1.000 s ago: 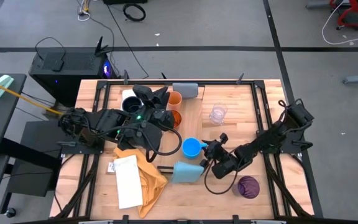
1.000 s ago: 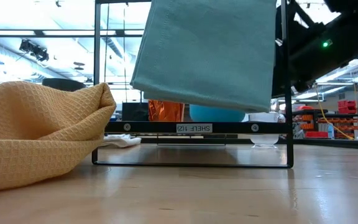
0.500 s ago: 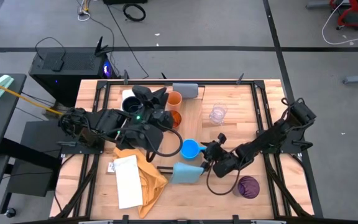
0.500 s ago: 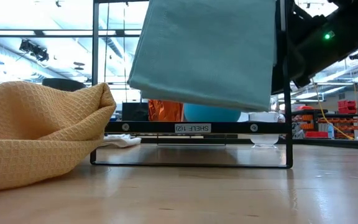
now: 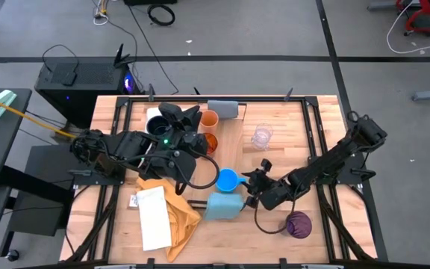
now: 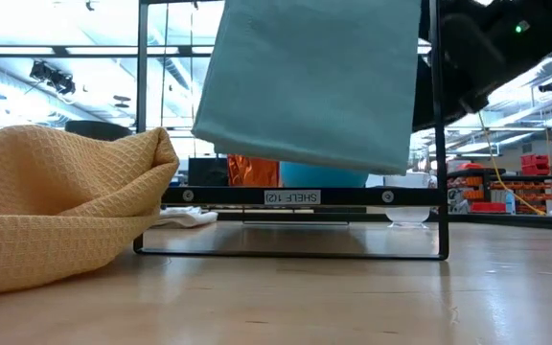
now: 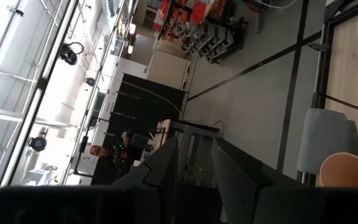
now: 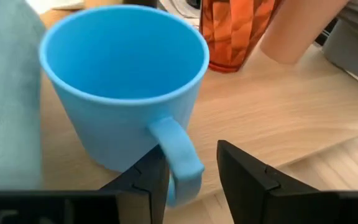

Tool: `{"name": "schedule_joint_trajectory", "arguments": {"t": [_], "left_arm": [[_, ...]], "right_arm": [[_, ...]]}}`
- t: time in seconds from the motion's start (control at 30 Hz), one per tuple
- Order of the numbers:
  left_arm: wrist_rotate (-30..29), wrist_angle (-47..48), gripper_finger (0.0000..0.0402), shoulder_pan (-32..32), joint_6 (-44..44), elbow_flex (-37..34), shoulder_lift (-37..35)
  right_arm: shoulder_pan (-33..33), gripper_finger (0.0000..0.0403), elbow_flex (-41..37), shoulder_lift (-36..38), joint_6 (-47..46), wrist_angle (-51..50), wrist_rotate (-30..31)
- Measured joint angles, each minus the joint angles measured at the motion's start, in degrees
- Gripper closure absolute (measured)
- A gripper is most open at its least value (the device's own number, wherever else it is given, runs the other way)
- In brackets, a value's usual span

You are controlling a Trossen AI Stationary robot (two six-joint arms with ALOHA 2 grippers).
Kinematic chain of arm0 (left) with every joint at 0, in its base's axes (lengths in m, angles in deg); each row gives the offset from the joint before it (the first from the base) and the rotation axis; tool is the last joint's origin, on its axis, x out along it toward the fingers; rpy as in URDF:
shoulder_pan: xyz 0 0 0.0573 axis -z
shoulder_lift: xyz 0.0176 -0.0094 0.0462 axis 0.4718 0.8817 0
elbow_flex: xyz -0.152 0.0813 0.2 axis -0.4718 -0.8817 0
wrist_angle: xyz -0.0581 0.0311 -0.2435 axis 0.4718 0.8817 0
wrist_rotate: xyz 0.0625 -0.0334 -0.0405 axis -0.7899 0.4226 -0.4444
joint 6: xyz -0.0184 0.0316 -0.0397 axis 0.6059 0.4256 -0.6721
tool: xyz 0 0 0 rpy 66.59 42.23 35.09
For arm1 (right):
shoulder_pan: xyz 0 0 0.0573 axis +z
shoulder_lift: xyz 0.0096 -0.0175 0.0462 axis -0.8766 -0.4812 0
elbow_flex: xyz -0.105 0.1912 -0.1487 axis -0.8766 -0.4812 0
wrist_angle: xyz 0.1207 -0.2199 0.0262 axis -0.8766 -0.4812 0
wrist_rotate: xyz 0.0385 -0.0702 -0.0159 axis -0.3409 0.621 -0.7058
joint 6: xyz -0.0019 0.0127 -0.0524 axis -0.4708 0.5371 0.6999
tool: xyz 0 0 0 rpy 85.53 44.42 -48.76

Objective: Stack small to large cups/mugs on shelf
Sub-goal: Put the light blue mug on the shelf

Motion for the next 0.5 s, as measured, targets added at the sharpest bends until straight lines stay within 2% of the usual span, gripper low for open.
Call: {"name": "schedule_joint_trajectory", "arguments": {"t": [0.2, 0.5], "left_arm": [[0.0, 0.0, 0.0294, 0.0, 0.0, 0.0, 0.0], [0.0, 0.0, 0.0294, 0.0, -0.9, 0.0, 0.0]], "right_arm": [[0.0, 0.0264, 0.0, 4.2, 0.6, -4.4, -3.1], [0.0, 0.0265, 0.0, 6.8, 2.8, -5.0, -7.6]]}}
